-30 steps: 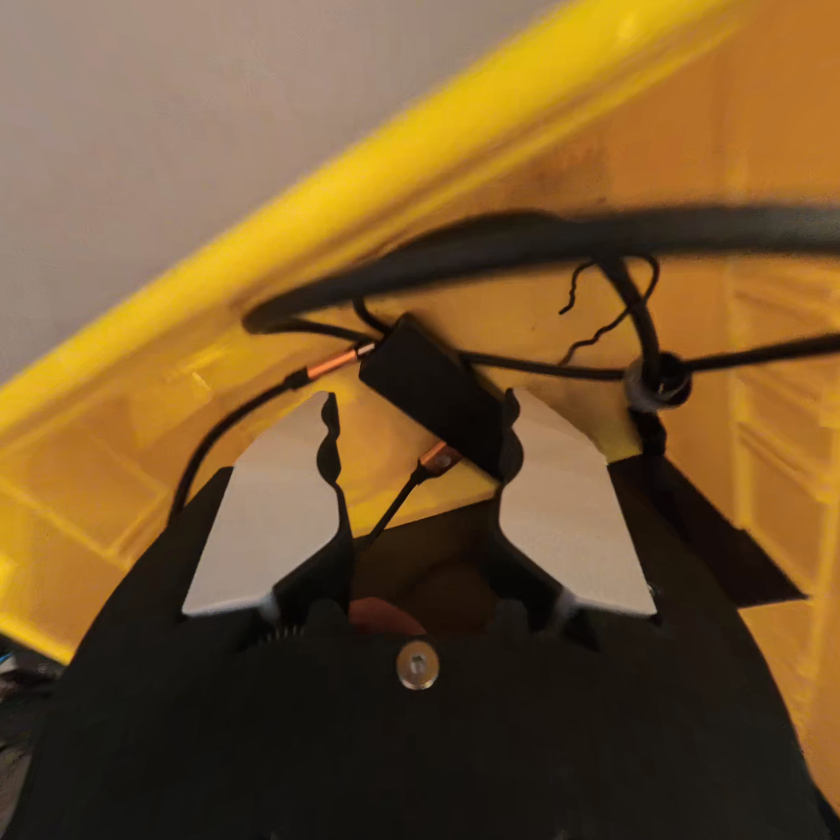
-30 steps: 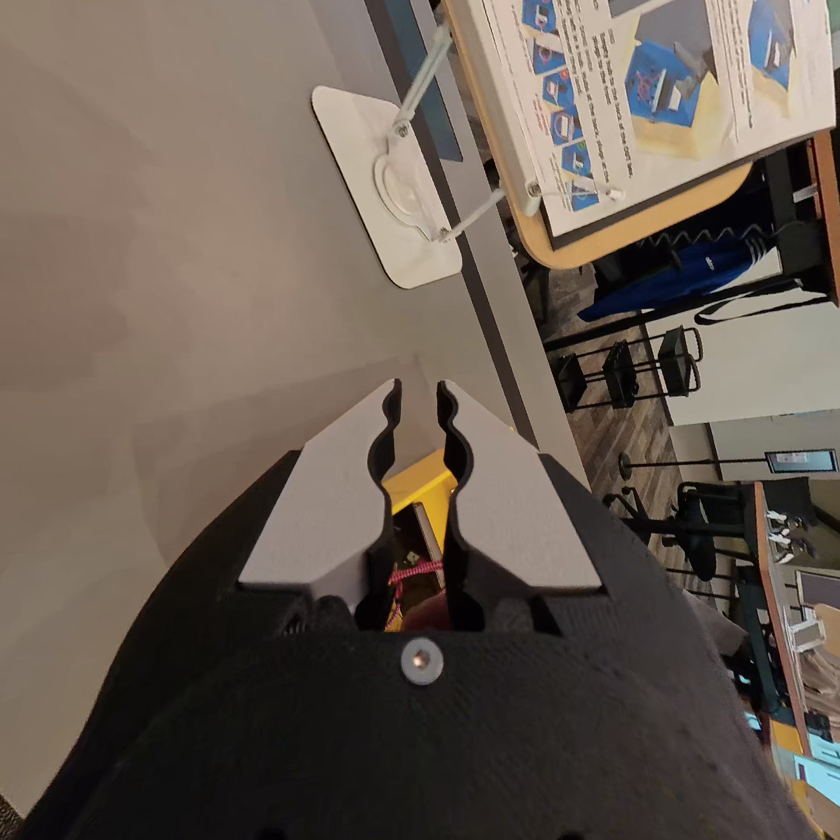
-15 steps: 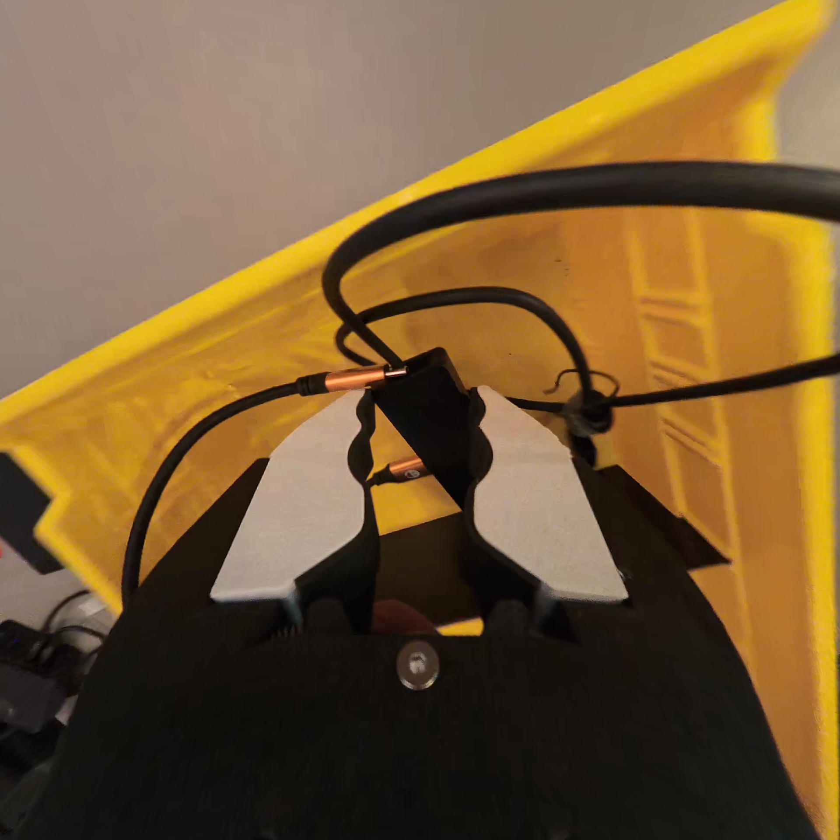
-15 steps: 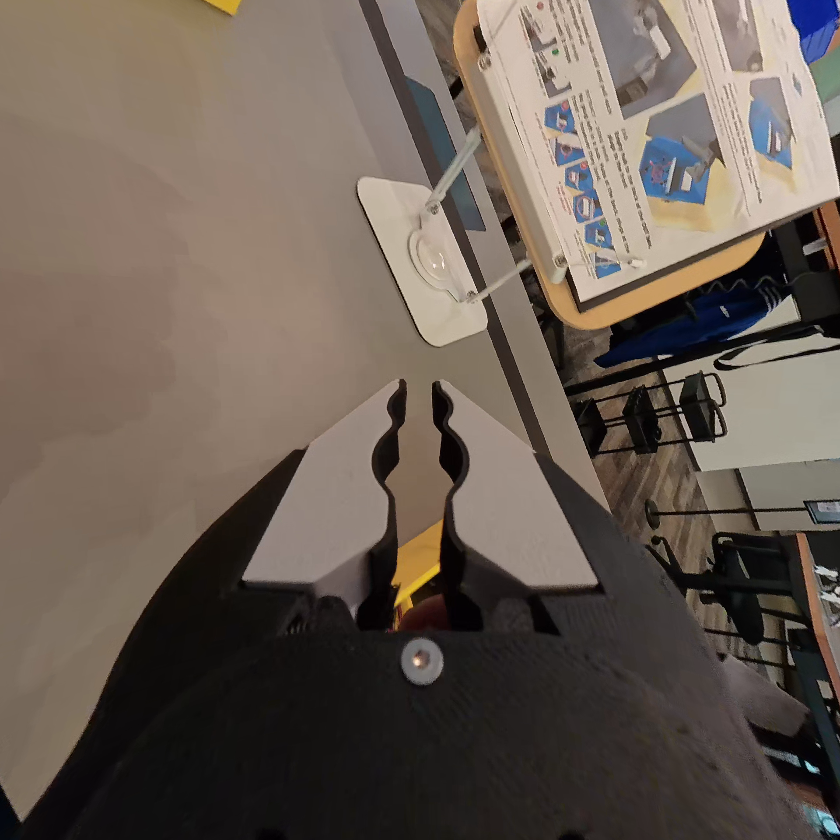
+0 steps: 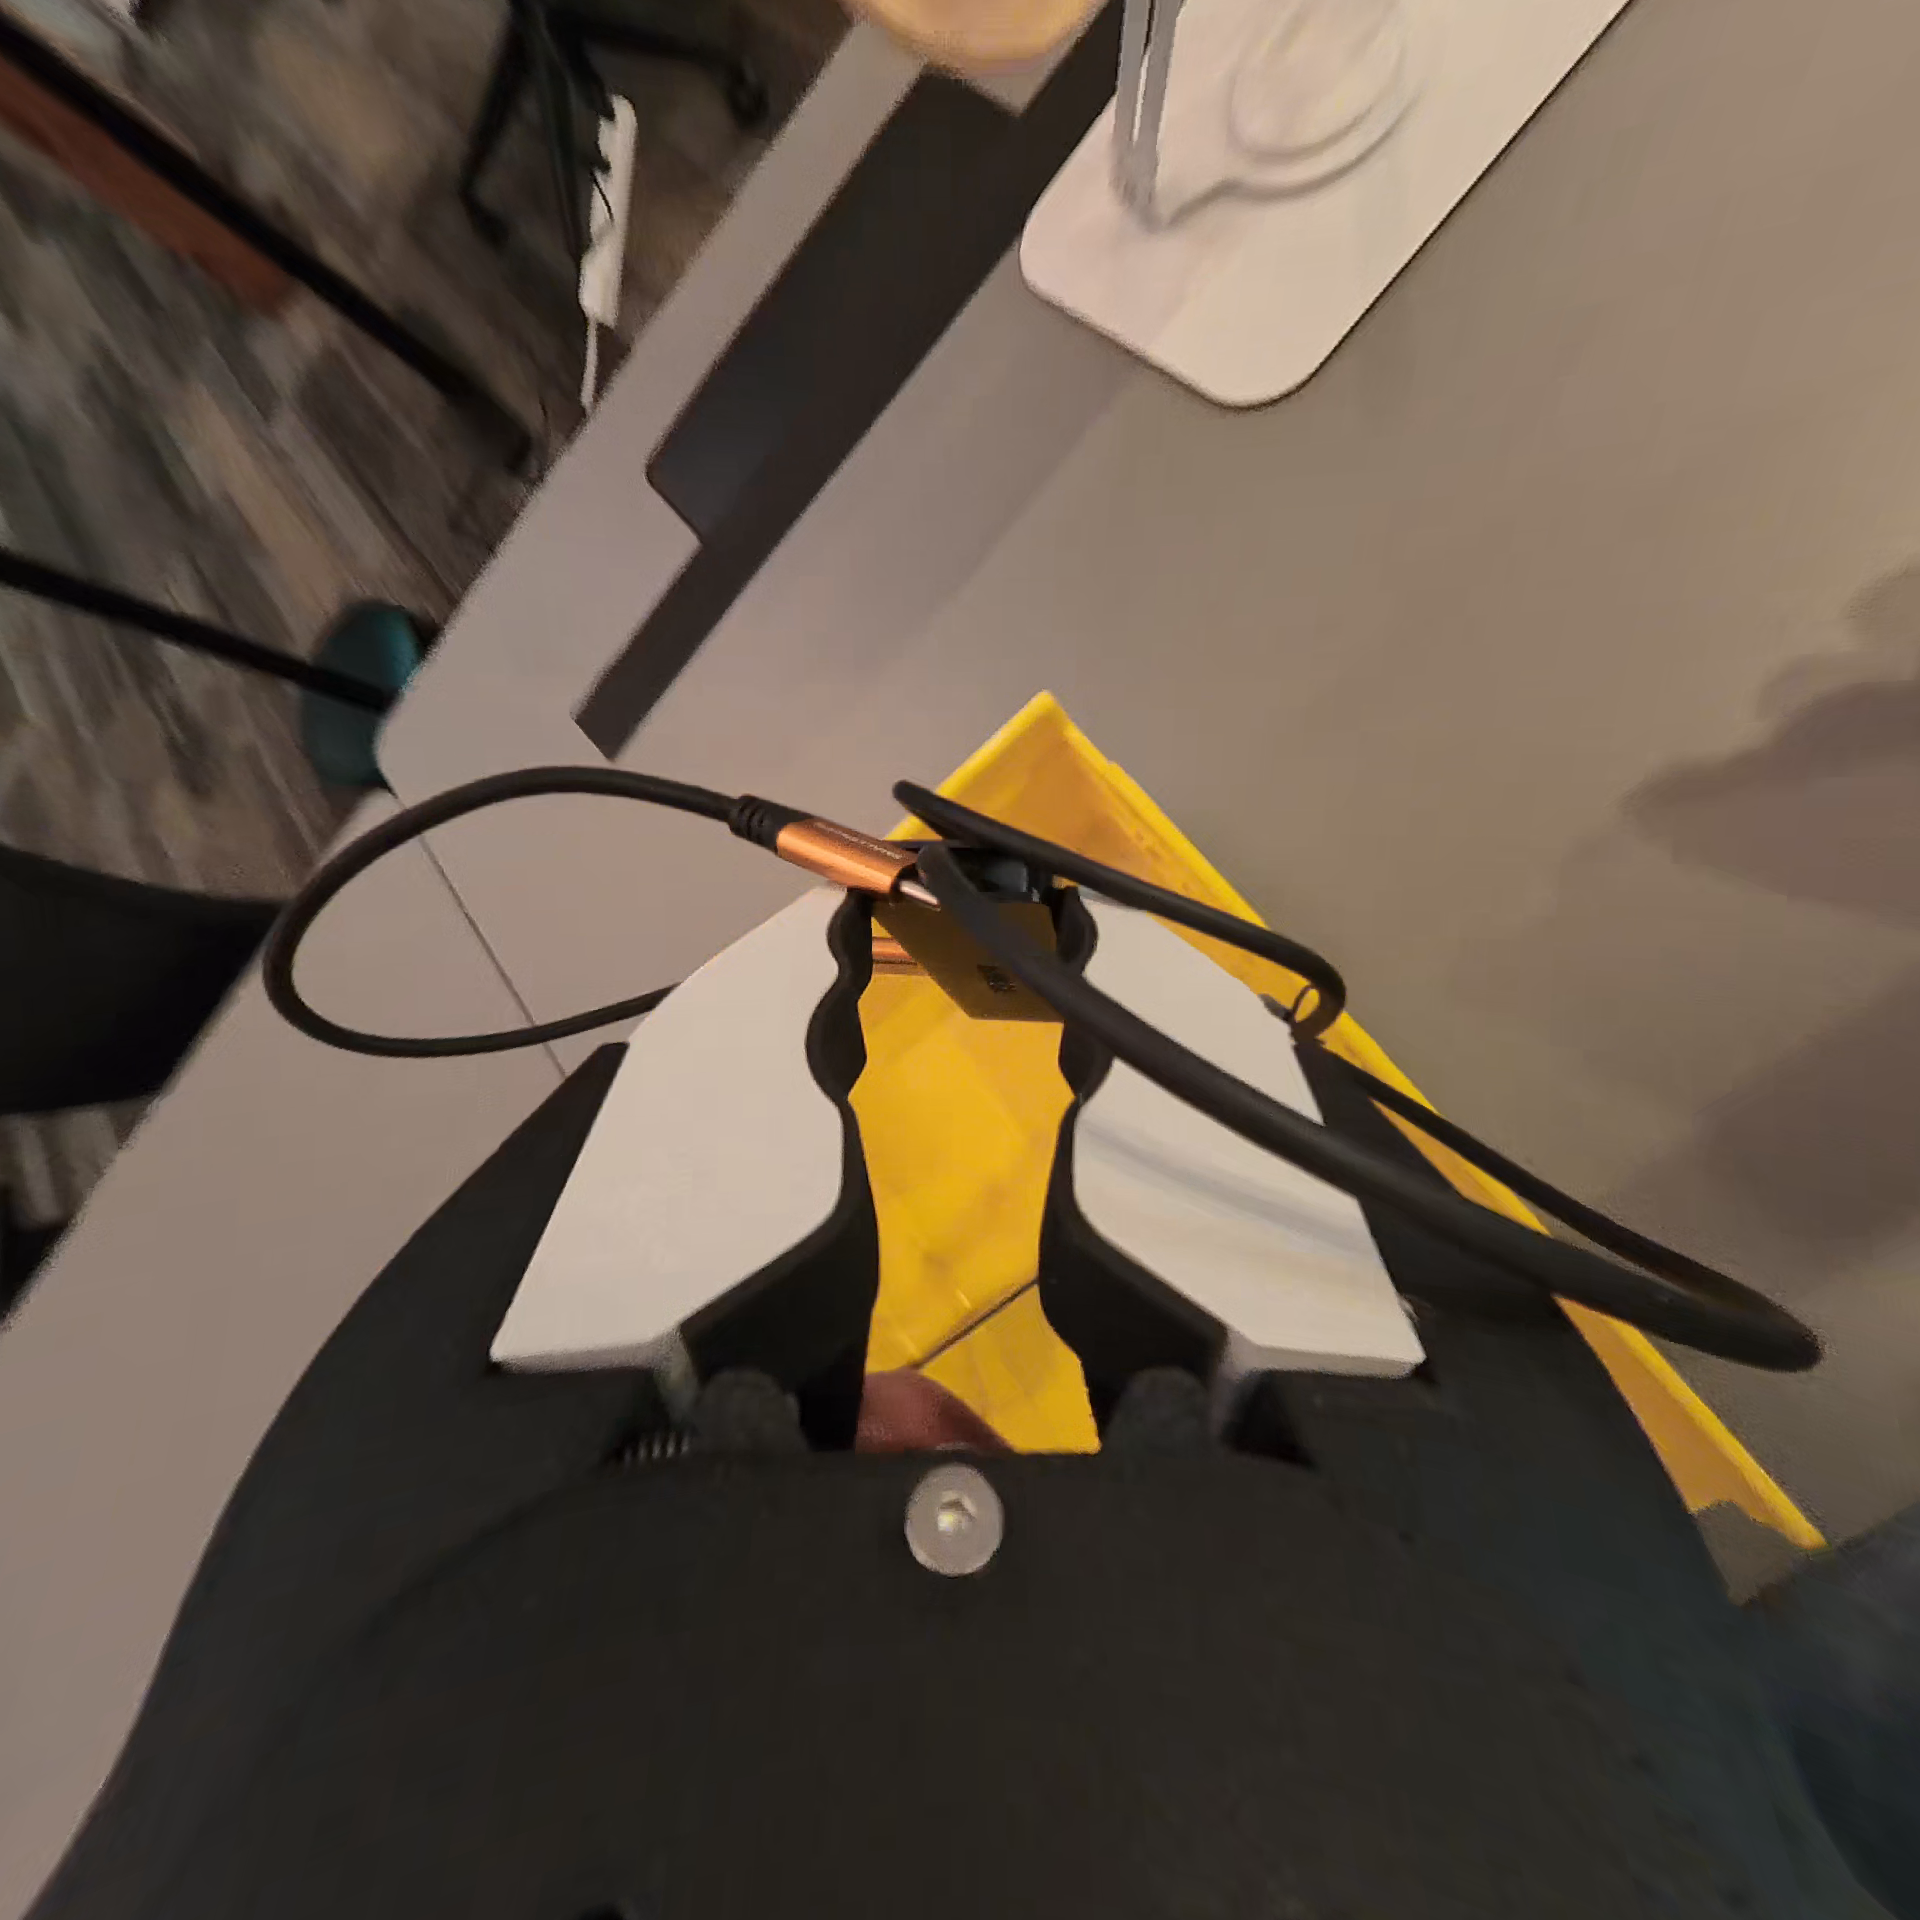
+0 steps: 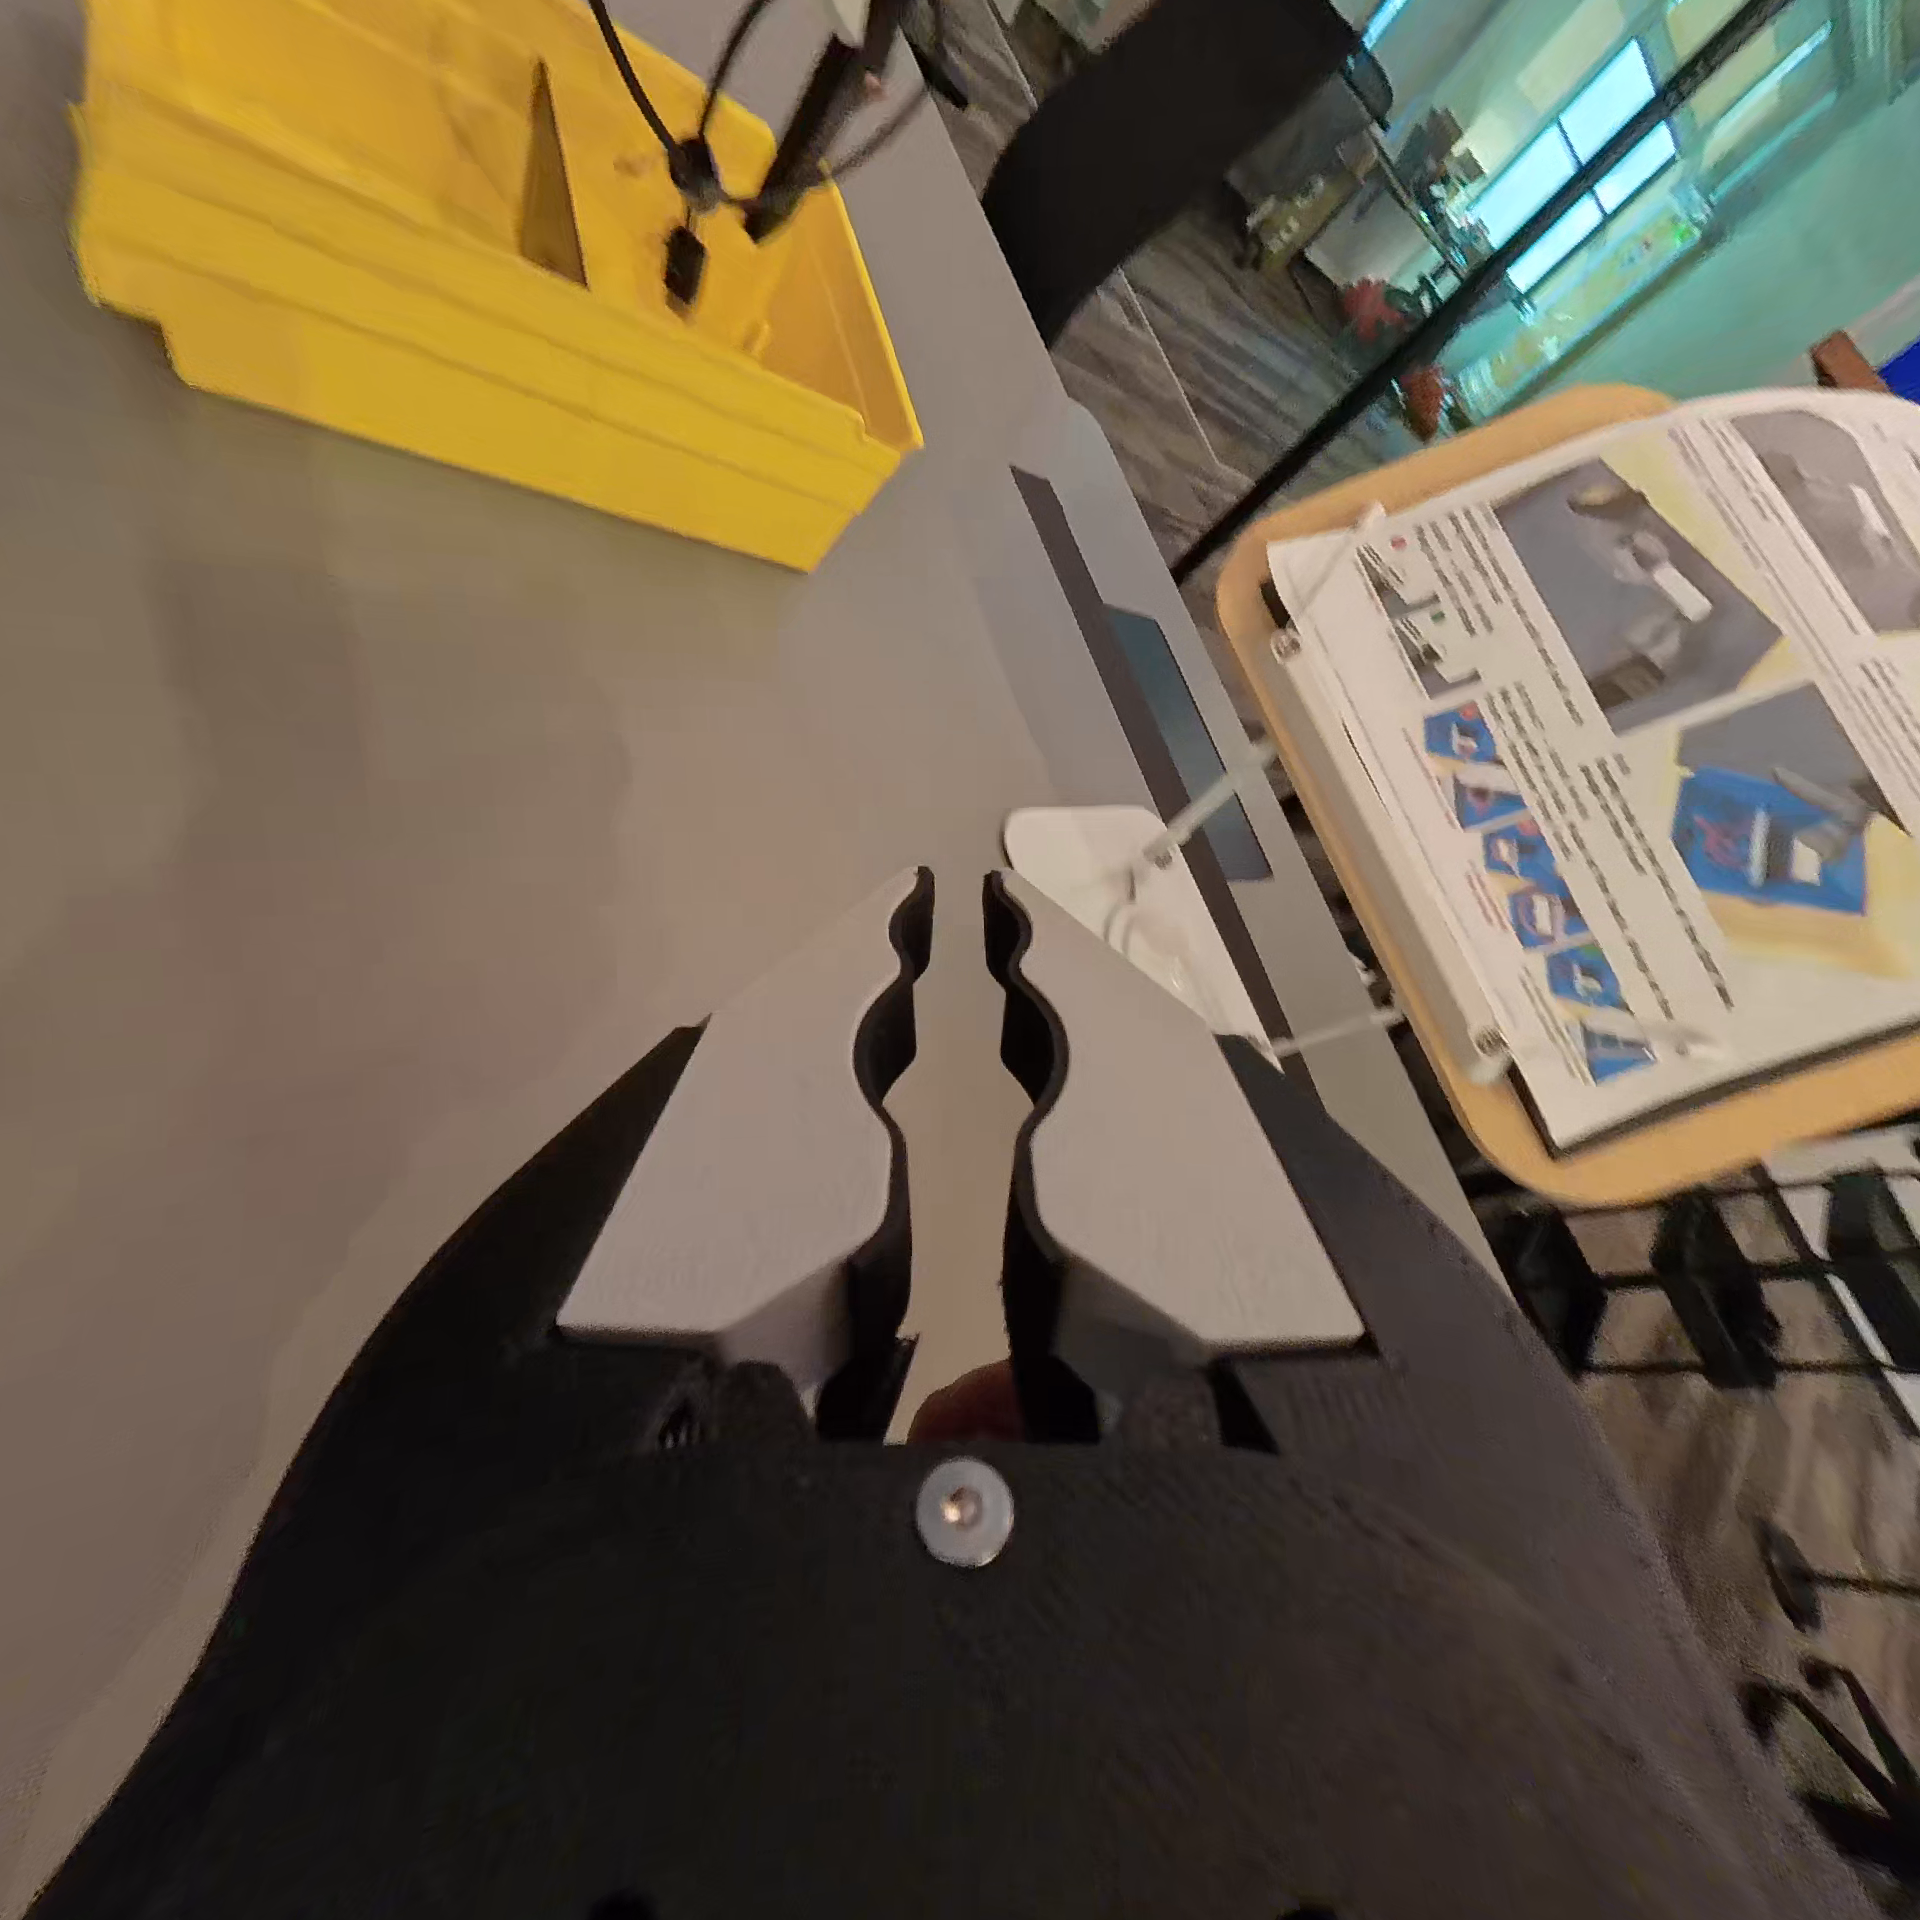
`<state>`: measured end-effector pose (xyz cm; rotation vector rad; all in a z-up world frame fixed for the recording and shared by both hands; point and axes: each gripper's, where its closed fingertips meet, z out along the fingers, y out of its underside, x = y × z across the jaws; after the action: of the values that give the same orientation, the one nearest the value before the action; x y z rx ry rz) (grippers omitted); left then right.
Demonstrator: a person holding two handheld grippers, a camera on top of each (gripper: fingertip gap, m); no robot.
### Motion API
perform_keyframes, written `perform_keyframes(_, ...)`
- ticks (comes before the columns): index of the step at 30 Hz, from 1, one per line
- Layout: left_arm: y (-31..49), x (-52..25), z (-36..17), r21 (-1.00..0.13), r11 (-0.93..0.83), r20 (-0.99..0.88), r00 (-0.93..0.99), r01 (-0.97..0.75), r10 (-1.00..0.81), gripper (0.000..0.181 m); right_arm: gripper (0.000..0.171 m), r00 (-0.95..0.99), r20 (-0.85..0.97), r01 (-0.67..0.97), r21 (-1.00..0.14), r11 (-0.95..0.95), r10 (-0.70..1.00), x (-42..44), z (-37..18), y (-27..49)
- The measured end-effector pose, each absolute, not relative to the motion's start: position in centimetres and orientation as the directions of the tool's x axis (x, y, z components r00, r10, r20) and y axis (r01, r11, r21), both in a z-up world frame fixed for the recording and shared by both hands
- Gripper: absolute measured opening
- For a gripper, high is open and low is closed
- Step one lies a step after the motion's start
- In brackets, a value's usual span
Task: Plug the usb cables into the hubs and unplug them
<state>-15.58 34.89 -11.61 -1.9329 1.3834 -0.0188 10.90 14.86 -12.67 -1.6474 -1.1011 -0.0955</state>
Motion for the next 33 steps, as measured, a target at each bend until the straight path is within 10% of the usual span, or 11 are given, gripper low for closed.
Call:
perform_keyframes(12, 23.0, -2.7, -3.9, -0.503, 0.558, -0.627, -0.166, -0.66, -0.761, 0.034, 0.04, 0.532, 0.384, 0.387, -0.903, 0.187, 0.754, 3.5, -8.2, 19.9)
perform_keyframes(22, 14.6, 3.3, -6.0, -0.398, 0.812, -0.581, -0.568, -0.426, -0.583, 0.033, 0.042, 0.307, 0.213, 0.227, -0.963, 0.146, 0.928, 2.7, -9.8, 19.3)
perform_keyframes(29, 13.7, 4.1, -7.6, -0.372, 0.84, -0.509, -0.67, -0.394, -0.54, 0.034, 0.001, 0.257, 0.211, 0.168, -0.971, 0.172, 0.943, 2.0, -11.1, 18.9)
perform_keyframes(33, 15.1, 4.2, -8.2, -0.344, 0.844, -0.519, -0.665, -0.412, -0.537, 0.033, 0.006, 0.313, 0.153, 0.196, -0.976, 0.094, 0.937, 3.1, -12.5, 19.8)
